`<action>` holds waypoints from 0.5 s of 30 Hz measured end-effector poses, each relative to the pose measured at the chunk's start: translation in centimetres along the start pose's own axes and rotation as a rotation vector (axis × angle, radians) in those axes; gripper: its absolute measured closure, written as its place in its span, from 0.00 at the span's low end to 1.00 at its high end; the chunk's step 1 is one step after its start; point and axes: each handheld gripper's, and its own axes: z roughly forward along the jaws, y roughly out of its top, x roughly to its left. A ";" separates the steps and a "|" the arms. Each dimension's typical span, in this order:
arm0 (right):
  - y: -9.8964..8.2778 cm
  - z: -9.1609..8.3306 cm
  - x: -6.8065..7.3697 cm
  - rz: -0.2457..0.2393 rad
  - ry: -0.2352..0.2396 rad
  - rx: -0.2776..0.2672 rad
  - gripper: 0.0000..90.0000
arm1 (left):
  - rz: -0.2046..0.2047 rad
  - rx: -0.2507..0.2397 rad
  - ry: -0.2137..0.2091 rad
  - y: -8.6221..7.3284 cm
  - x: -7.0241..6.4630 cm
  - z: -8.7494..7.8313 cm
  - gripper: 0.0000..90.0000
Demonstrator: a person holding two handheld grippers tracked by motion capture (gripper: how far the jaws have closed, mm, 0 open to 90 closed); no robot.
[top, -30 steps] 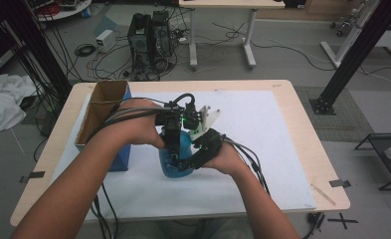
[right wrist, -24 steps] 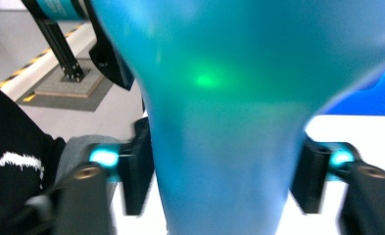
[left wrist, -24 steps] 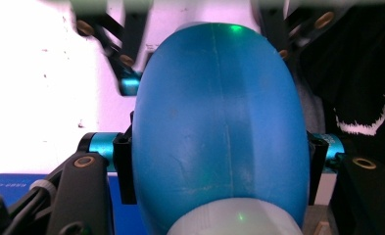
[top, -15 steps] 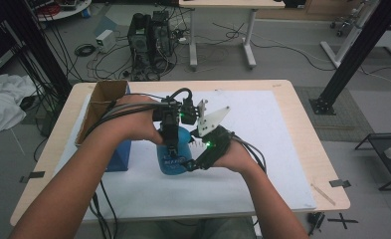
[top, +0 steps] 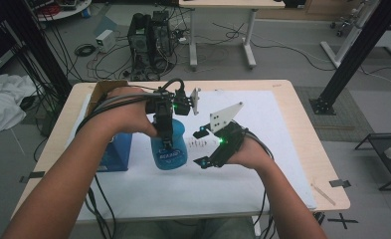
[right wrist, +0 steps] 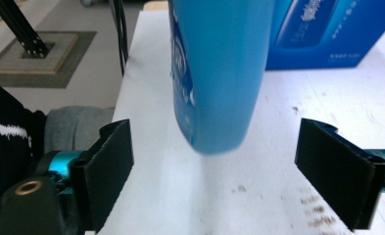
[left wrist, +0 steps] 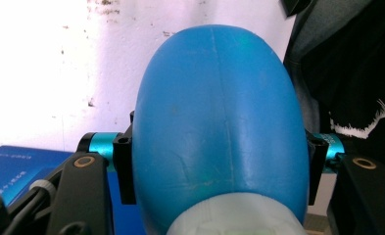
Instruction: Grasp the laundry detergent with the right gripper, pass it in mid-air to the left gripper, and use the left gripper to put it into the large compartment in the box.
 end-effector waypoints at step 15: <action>-0.5 -3.6 0.4 0.053 -0.057 0.165 0.14 | -0.149 -0.002 -0.032 -2.9 2.0 -3.0 0.42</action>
